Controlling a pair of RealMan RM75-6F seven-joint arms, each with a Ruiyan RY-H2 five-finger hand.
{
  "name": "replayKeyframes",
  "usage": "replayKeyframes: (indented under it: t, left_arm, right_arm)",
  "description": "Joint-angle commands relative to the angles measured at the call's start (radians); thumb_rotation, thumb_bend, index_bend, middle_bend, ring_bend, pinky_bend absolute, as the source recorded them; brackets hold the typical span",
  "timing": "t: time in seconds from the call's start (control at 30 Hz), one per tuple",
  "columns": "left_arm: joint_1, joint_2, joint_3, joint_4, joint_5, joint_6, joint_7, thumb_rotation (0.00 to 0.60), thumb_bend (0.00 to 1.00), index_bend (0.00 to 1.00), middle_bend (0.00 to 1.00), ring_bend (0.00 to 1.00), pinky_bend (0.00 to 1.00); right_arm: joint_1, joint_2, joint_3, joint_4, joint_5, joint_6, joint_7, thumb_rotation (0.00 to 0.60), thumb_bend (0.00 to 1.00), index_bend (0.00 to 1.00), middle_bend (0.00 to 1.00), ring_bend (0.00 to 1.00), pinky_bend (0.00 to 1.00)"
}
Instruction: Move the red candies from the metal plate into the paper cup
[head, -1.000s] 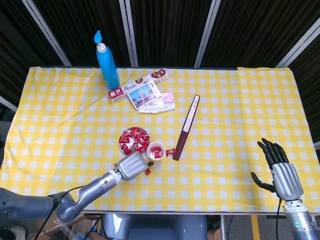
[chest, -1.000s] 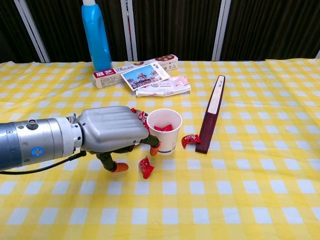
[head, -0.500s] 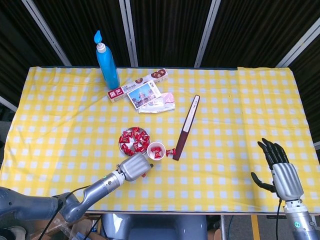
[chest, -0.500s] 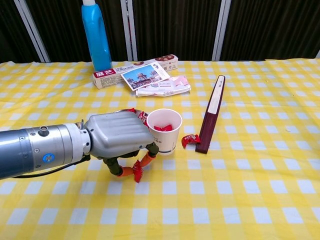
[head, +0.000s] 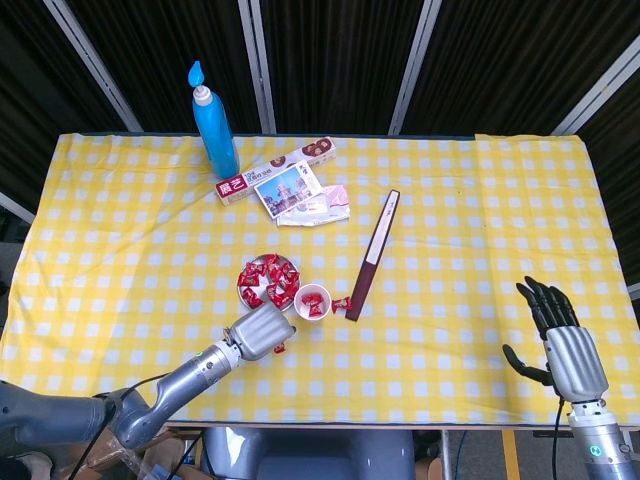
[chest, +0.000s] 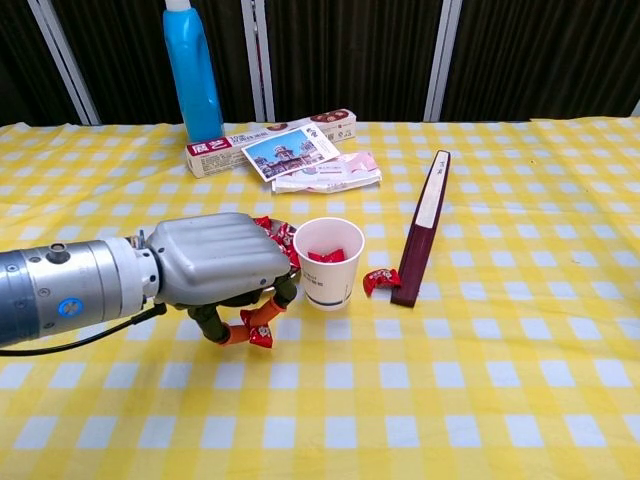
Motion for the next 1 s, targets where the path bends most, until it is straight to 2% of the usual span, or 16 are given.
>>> replayKeyframes:
  t: [0.03,0.23,0.33,0.43,0.6,0.87,1.0]
  left_arm:
    - [0.008,0.050,-0.023,-0.066,0.043,0.047,-0.030,0.600,0.42,0.60,0.95,0.91,0.95]
    - [-0.013,0.135,-0.108,-0.158,0.047,0.076,-0.054,0.600,0.42,0.57,0.95,0.91,0.95]
    - [-0.040,0.137,-0.156,-0.159,0.004,0.058,-0.043,0.600,0.42,0.56,0.95,0.91,0.95]
    - [-0.067,0.122,-0.179,-0.142,-0.043,0.028,-0.019,0.600,0.42,0.56,0.95,0.91,0.95]
    - [-0.113,0.056,-0.198,-0.079,-0.123,-0.016,0.026,0.600,0.39,0.55,0.95,0.91,0.95]
    - [-0.160,-0.021,-0.207,0.007,-0.189,-0.037,0.061,0.600,0.38,0.55,0.95,0.91,0.95]
    - [-0.175,-0.037,-0.208,0.028,-0.217,-0.043,0.070,0.600,0.33,0.52,0.94,0.91,0.95]
  right_arm:
    - [0.000,0.000,0.000,0.000,0.001,-0.001,0.002,0.600,0.39,0.00,0.00,0.00,0.00]
    - [0.003,-0.001,0.000,0.000,-0.002,-0.004,0.001,0.600,0.39,0.00,0.00,0.00,0.00]
    - [0.003,-0.002,0.000,0.000,-0.001,-0.004,-0.001,0.600,0.39,0.00,0.00,0.00,0.00]
    - [0.003,-0.002,0.001,0.000,0.002,-0.006,0.001,0.600,0.39,0.00,0.00,0.00,0.00]
    - [0.003,0.000,0.002,-0.001,0.005,-0.007,0.007,0.600,0.39,0.00,0.00,0.00,0.00]
    - [0.005,0.002,0.003,-0.002,0.006,-0.009,0.014,0.600,0.39,0.00,0.00,0.00,0.00]
    - [0.005,0.003,0.004,-0.002,0.007,-0.010,0.016,0.600,0.39,0.00,0.00,0.00,0.00]
